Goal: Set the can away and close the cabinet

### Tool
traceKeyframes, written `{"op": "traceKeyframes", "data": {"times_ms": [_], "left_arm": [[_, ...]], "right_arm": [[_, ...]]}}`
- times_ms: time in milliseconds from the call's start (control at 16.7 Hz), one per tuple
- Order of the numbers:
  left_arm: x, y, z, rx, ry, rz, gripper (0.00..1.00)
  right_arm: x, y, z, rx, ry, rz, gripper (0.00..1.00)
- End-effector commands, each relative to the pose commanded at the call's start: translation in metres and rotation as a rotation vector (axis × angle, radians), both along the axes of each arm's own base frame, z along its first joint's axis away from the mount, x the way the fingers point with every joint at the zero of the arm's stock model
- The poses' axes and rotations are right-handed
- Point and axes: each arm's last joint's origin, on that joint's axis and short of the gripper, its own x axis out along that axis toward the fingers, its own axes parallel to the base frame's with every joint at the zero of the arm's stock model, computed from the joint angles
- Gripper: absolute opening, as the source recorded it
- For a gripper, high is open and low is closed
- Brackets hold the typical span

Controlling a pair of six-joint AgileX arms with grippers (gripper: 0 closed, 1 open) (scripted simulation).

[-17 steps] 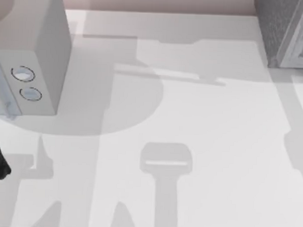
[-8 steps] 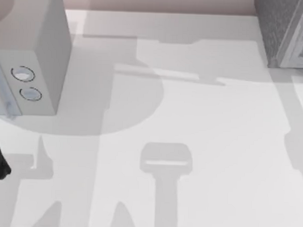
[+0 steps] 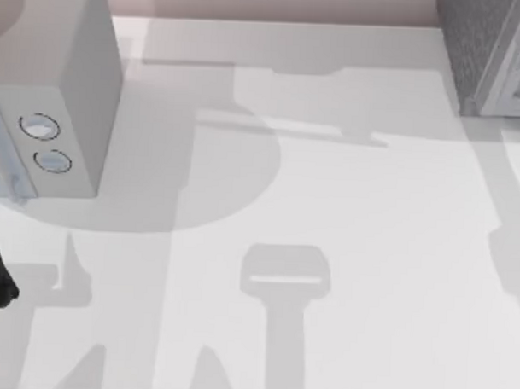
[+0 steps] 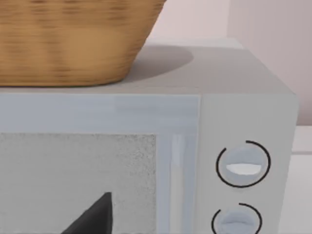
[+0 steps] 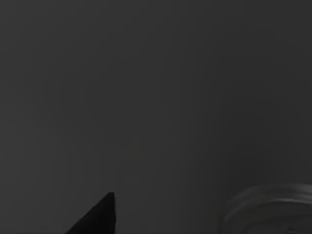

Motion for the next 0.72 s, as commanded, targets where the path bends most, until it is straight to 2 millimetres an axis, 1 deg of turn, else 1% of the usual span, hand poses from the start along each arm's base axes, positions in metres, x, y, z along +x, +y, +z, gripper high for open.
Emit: {"op": "traceKeyframes", "data": {"times_ms": [180, 300, 420, 540, 720], "left_arm": [[0.0, 0.0, 0.0, 0.0, 0.0, 0.0, 1.0], [0.0, 0.0, 0.0, 0.0, 0.0, 0.0, 1.0], [0.0, 0.0, 0.0, 0.0, 0.0, 0.0, 1.0], [0.0, 0.0, 0.0, 0.0, 0.0, 0.0, 1.0], [0.0, 0.0, 0.0, 0.0, 0.0, 0.0, 1.0]], "right_arm": [[-0.019, -0.004, 0.006, -0.002, 0.001, 0.001, 1.0], [-0.038, -0.008, 0.009, -0.003, 0.001, 0.001, 1.0], [-0.062, -0.012, 0.008, -0.004, 0.002, 0.001, 1.0], [-0.09, -0.017, 0.002, -0.006, 0.003, 0.001, 1.0], [-0.138, -0.025, -0.02, -0.007, 0.004, 0.001, 1.0]]}}
